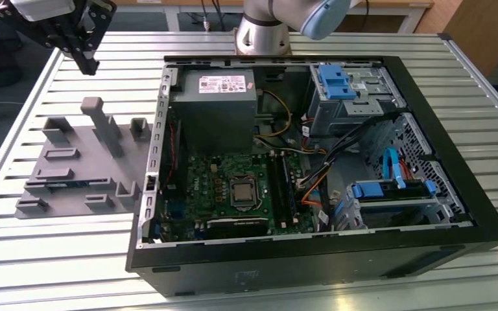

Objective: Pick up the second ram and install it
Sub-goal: 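Reach for the second ram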

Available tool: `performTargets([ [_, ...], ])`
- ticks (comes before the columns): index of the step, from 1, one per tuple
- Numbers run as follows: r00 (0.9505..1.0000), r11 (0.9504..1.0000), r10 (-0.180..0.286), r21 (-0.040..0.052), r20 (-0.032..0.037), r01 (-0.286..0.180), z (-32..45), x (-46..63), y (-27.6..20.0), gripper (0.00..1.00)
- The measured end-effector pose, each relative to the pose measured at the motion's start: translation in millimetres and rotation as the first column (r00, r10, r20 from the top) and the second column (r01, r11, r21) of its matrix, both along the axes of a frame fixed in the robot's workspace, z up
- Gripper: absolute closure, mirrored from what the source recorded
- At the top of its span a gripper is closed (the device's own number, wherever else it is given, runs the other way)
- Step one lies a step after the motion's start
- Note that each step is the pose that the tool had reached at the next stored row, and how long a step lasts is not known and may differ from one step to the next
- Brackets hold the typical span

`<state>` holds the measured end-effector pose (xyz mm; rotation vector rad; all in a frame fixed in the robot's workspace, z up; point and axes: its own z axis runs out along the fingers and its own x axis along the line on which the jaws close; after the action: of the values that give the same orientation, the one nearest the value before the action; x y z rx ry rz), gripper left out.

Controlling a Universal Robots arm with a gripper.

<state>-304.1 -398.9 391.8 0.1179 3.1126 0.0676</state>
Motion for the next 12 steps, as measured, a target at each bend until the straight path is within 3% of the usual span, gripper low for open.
performTargets([
  [12,1.0,1.0,0.0,0.0,0.0001,0.0,0.0,-11.0,0.0,0.89],
])
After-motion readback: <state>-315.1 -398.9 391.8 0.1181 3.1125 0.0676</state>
